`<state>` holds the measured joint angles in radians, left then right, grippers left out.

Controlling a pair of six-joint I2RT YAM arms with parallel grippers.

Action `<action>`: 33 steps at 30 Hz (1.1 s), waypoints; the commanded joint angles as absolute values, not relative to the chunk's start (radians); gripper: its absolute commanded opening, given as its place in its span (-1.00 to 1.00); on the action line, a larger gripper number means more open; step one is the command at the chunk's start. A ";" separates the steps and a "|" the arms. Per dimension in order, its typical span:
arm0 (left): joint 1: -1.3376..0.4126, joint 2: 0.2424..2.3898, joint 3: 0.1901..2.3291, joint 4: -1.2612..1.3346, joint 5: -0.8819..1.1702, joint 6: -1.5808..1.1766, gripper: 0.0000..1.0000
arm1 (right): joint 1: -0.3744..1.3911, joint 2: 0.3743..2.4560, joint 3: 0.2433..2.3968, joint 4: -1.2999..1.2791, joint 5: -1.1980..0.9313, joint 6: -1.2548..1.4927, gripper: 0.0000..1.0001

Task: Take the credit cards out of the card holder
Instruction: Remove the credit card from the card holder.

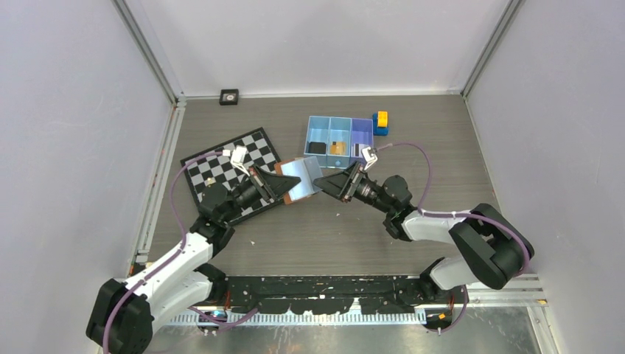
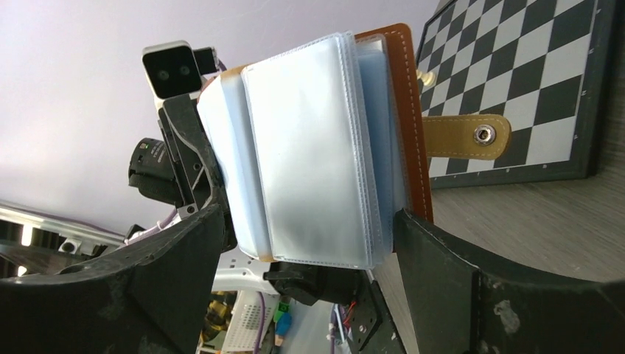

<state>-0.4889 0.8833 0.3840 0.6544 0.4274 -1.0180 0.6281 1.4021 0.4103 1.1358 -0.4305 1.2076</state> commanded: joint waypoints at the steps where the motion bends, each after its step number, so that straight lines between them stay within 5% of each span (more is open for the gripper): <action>1: -0.488 0.874 0.377 0.773 0.435 -1.042 -1.00 | 0.671 1.411 0.413 1.272 -0.401 1.210 0.78; 17: -0.518 0.981 0.370 0.827 0.424 -1.046 -1.00 | 0.677 1.302 0.376 1.204 -0.331 1.161 0.78; 27: -0.518 0.789 0.355 0.619 0.251 -0.950 -1.00 | 0.678 1.117 0.396 0.758 -0.101 1.014 0.84; 33: -0.518 0.855 0.364 0.794 0.351 -1.002 -1.00 | 0.680 1.311 0.385 1.046 -0.203 1.151 0.84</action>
<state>-0.5159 0.8192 0.3595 0.6350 0.3115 -0.9874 0.6724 1.1961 0.3687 0.8639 -0.1749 1.0801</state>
